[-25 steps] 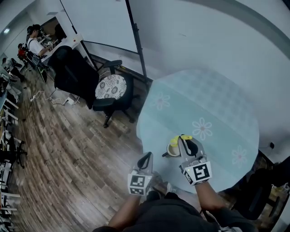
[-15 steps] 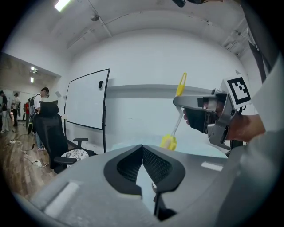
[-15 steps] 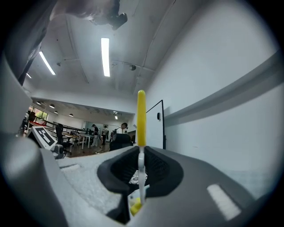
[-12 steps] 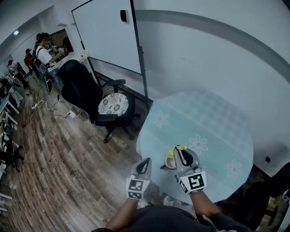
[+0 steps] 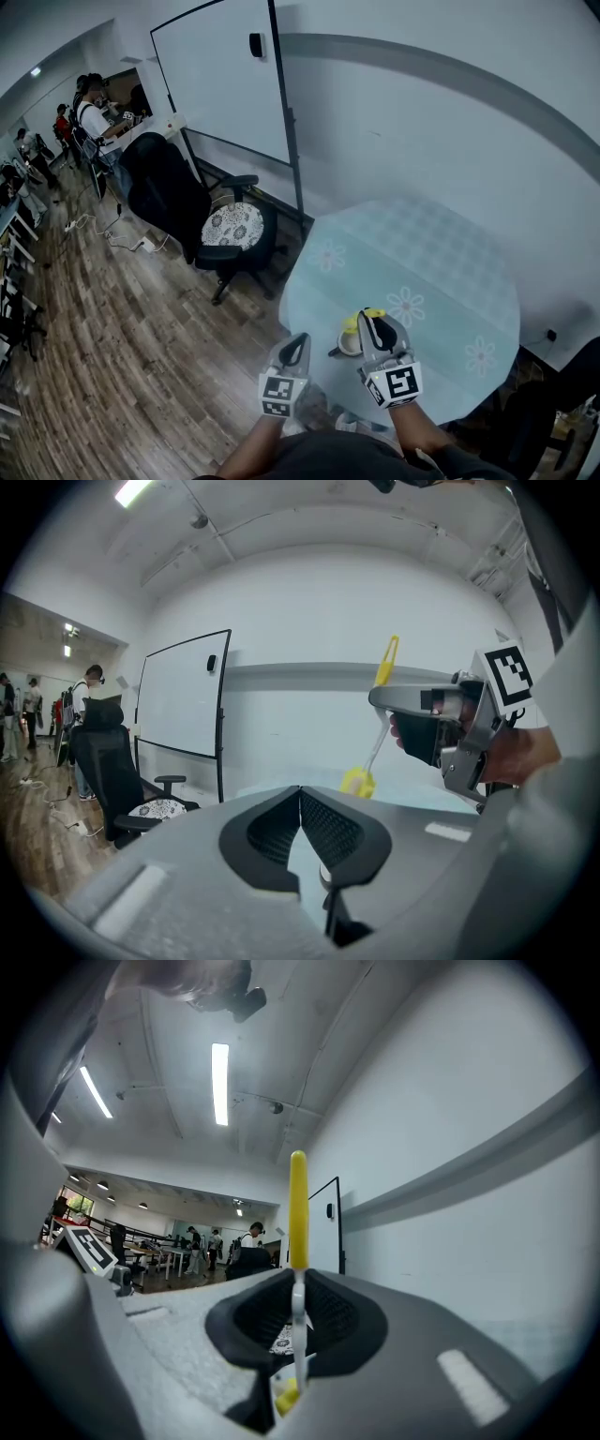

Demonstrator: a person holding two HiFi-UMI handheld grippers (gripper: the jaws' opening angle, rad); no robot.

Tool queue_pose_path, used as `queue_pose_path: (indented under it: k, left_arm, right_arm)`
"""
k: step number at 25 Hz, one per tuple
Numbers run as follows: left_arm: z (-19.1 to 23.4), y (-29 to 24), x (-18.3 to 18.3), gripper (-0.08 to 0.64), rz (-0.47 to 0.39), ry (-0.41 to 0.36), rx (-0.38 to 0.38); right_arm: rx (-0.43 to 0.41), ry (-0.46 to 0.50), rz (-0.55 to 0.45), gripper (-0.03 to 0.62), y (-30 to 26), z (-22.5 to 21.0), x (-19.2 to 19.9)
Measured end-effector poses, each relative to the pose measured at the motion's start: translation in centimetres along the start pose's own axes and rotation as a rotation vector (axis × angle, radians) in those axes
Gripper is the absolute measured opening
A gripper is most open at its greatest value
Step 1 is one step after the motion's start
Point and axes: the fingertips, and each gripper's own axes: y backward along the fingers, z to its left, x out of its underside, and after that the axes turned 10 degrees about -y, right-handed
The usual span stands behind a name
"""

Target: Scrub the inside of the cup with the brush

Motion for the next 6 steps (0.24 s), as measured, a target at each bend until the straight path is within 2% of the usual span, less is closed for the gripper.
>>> queue_pose_path:
  k: [6]
  left_arm:
    - [-0.6,0.1,0.48,0.006,0.01,-0.002,0.009]
  right_arm:
    - [0.015,-0.004,0.006,0.037,0.54,-0.51,0.35]
